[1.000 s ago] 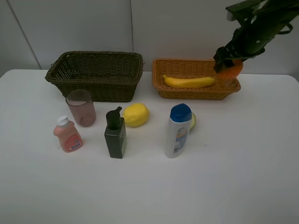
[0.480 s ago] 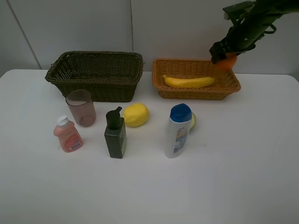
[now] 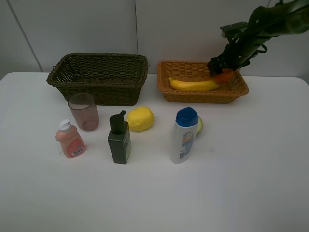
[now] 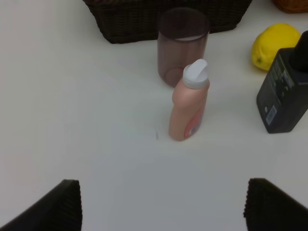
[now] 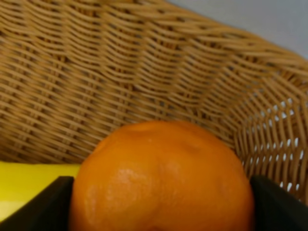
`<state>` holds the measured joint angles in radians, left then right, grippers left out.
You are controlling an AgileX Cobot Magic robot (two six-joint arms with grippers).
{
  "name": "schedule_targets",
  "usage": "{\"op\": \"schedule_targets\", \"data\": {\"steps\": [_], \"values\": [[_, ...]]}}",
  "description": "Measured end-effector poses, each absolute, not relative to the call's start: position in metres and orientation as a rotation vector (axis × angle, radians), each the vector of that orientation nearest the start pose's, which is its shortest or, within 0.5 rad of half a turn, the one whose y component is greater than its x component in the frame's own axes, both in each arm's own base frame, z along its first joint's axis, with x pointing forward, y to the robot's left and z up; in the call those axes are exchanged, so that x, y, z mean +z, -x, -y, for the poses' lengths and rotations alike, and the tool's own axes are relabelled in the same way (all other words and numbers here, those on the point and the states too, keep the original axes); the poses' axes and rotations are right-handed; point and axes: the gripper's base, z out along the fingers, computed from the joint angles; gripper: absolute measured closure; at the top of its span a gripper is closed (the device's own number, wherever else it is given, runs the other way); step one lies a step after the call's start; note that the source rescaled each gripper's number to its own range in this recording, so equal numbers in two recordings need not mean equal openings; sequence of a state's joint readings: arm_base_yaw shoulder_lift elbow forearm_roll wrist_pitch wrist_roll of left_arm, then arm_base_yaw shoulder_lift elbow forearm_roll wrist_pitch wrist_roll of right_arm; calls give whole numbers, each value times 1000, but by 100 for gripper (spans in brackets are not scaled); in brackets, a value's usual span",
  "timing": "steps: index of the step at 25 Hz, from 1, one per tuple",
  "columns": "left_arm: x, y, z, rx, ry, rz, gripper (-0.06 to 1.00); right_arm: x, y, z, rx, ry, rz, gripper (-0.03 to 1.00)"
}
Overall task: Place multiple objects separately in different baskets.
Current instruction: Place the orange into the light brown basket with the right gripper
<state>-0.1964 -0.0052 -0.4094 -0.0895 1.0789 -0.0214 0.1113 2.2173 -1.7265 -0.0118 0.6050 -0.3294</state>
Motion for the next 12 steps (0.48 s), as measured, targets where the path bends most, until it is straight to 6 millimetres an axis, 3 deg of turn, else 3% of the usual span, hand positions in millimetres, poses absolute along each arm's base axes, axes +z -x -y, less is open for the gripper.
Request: {"op": "schedule_targets", "data": {"steps": [12], "values": [[251, -1, 8, -236, -189, -2145, 4, 168, -488, -54, -95, 570, -2501, 36]]}}
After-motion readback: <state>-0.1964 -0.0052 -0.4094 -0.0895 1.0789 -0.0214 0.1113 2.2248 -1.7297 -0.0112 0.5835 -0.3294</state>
